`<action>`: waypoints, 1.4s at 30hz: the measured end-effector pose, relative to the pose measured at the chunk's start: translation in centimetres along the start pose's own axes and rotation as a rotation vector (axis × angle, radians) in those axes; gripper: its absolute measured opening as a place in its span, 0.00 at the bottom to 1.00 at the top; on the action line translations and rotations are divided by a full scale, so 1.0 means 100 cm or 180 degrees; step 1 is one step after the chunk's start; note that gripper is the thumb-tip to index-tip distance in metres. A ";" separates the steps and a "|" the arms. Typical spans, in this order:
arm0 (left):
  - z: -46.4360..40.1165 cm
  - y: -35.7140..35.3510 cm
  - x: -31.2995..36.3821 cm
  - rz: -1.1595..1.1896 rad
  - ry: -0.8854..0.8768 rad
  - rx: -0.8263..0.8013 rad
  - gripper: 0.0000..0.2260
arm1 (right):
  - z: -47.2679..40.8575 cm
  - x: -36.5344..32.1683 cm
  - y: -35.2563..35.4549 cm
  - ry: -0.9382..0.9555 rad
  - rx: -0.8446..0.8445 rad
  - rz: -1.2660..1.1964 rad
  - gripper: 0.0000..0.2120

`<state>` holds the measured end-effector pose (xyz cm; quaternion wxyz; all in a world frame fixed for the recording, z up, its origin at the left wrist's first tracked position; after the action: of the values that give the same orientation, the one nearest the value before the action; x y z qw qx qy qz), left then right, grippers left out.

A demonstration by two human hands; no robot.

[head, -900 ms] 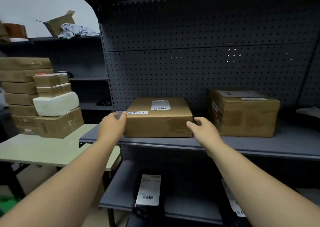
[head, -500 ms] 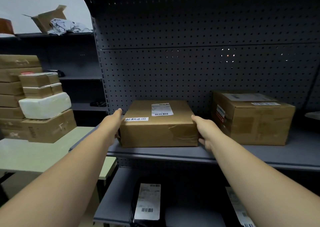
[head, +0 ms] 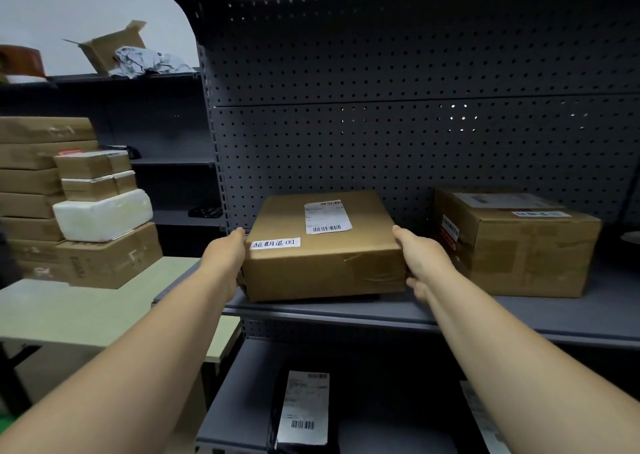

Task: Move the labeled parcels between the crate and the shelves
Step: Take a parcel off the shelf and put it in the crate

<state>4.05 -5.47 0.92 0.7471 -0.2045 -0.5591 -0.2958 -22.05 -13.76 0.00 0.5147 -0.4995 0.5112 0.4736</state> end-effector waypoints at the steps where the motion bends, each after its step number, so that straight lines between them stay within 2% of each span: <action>1: 0.005 0.002 0.000 0.0079 -0.0061 0.0031 0.15 | 0.003 0.000 0.001 0.0089 0.0041 -0.0035 0.24; 6: 0.026 0.016 -0.005 0.0305 -0.0671 0.0213 0.12 | 0.024 0.005 0.010 0.0632 0.0253 -0.0347 0.14; 10: 0.042 0.023 -0.014 0.0366 -0.0939 0.0406 0.09 | 0.038 0.012 0.018 0.0898 0.0374 -0.0544 0.11; 12: 0.047 0.025 -0.019 0.0447 -0.0932 0.0422 0.07 | 0.043 0.014 0.023 0.0990 0.0408 -0.0614 0.09; 15: 0.055 0.027 -0.025 0.0588 -0.0810 0.0323 0.14 | 0.051 0.014 0.029 0.1155 0.0461 -0.0750 0.06; 19: 0.064 0.028 -0.030 0.0675 -0.0741 0.0134 0.08 | 0.058 0.011 0.036 0.1293 0.0418 -0.0942 0.01; 25: 0.076 0.031 -0.034 0.0793 -0.0888 0.0122 0.05 | 0.067 0.010 0.045 0.1339 0.0259 -0.1120 0.03; 33: 0.098 0.023 -0.034 0.0836 -0.0994 0.0036 0.05 | 0.073 0.007 0.069 0.1409 0.0231 -0.1161 0.03; 42: 0.167 -0.045 -0.041 0.0750 -0.1029 -0.0403 0.05 | 0.089 -0.003 0.176 0.1580 0.0607 -0.1171 0.04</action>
<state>-11.74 2.65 1.69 0.6627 -0.3597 -0.6242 -0.2044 -39.10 -3.91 -0.39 0.4958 -0.6333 0.5643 0.1863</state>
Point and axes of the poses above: each hand's wrist, its own z-axis away from the middle knuckle, its own y-axis out of the back of the hand, x = y × z, the point moved 2 cm from there along -z, towards the middle knuckle, and after that the axes turned 10 degrees about y, right-handed, at the moved point
